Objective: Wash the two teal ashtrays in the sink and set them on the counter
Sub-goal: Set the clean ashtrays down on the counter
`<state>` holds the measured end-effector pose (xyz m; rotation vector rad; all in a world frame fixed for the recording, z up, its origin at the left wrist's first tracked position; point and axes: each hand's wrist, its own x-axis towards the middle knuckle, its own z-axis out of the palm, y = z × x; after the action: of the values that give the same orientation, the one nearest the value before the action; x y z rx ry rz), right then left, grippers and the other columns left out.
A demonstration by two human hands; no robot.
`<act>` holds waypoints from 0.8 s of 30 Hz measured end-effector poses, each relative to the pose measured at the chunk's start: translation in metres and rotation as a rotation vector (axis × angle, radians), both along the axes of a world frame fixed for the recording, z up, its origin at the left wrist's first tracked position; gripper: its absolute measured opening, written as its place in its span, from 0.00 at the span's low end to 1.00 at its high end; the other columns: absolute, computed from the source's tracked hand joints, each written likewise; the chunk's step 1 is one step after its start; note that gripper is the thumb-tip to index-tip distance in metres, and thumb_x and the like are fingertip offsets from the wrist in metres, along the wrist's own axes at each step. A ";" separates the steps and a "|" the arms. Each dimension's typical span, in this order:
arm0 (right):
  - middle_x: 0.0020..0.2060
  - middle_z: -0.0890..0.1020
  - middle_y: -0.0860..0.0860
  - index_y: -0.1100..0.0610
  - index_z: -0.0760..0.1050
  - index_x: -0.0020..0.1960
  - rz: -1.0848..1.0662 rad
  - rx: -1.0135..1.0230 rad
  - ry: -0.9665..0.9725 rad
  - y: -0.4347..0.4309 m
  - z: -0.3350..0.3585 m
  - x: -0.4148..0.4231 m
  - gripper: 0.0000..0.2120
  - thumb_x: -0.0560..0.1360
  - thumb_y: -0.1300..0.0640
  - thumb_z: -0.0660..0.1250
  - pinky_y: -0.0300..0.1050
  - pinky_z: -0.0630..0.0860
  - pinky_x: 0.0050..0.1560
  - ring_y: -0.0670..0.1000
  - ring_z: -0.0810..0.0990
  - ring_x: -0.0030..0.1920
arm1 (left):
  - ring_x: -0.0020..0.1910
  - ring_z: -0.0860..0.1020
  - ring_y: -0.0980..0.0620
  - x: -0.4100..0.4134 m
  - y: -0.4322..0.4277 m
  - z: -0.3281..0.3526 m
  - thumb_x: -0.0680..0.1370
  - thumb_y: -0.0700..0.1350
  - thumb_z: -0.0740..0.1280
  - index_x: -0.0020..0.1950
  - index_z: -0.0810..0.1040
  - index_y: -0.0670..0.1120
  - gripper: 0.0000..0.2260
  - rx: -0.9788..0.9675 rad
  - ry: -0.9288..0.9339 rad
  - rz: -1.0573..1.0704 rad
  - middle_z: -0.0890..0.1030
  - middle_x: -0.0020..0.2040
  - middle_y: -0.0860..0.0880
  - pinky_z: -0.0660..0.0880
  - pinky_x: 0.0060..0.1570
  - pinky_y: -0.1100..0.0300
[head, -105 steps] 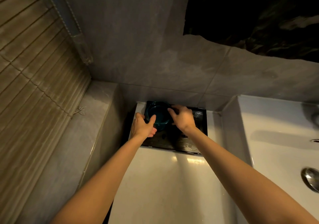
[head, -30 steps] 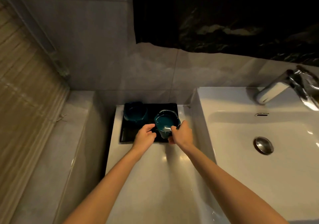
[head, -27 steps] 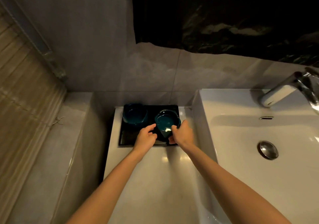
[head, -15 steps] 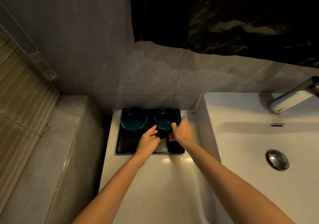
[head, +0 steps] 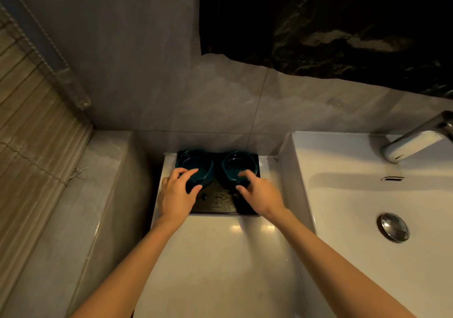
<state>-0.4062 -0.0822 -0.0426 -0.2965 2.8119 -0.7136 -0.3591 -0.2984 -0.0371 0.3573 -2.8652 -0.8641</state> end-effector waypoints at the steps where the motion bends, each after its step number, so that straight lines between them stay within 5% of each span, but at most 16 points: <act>1: 0.40 0.84 0.49 0.46 0.69 0.64 0.039 0.039 0.006 -0.001 -0.003 0.000 0.14 0.79 0.46 0.60 0.49 0.78 0.41 0.53 0.81 0.43 | 0.56 0.72 0.49 -0.001 -0.004 -0.003 0.76 0.49 0.69 0.66 0.75 0.53 0.18 -0.029 -0.024 -0.018 0.74 0.61 0.52 0.71 0.48 0.59; 7: 0.48 0.84 0.55 0.51 0.77 0.61 0.037 0.005 0.134 -0.003 -0.012 -0.006 0.12 0.80 0.53 0.60 0.51 0.76 0.47 0.57 0.79 0.50 | 0.50 0.77 0.50 -0.016 -0.018 -0.013 0.75 0.44 0.69 0.52 0.84 0.50 0.07 -0.036 0.050 -0.076 0.82 0.52 0.52 0.73 0.50 0.59; 13: 0.48 0.82 0.54 0.51 0.79 0.60 0.036 -0.003 0.128 -0.002 -0.023 -0.009 0.13 0.81 0.55 0.58 0.39 0.67 0.42 0.54 0.77 0.49 | 0.48 0.79 0.50 -0.018 -0.027 -0.016 0.74 0.42 0.71 0.50 0.85 0.47 0.07 -0.036 0.072 -0.145 0.84 0.48 0.50 0.78 0.50 0.53; 17: 0.49 0.83 0.55 0.52 0.78 0.62 0.009 -0.036 0.098 -0.003 -0.023 -0.010 0.14 0.81 0.54 0.58 0.39 0.71 0.47 0.53 0.79 0.49 | 0.48 0.80 0.49 -0.020 -0.029 -0.019 0.73 0.41 0.72 0.51 0.85 0.47 0.08 -0.041 0.064 -0.165 0.84 0.48 0.50 0.78 0.50 0.52; 20: 0.50 0.84 0.55 0.52 0.77 0.63 0.035 0.005 0.091 -0.004 -0.016 -0.011 0.14 0.81 0.54 0.59 0.49 0.76 0.50 0.56 0.79 0.51 | 0.54 0.78 0.49 -0.019 -0.026 -0.012 0.75 0.43 0.70 0.55 0.82 0.50 0.10 -0.065 0.008 -0.139 0.82 0.54 0.52 0.77 0.52 0.52; 24: 0.48 0.84 0.52 0.47 0.66 0.72 0.076 0.120 0.009 -0.005 0.004 0.000 0.20 0.80 0.50 0.59 0.49 0.78 0.48 0.55 0.79 0.53 | 0.68 0.68 0.50 -0.010 -0.017 0.008 0.77 0.49 0.67 0.70 0.70 0.54 0.21 -0.163 -0.126 -0.150 0.70 0.70 0.53 0.72 0.61 0.52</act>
<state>-0.4060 -0.0872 -0.0388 -0.3833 2.8205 -0.5260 -0.3692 -0.3153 -0.0289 0.1875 -3.0856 -0.6447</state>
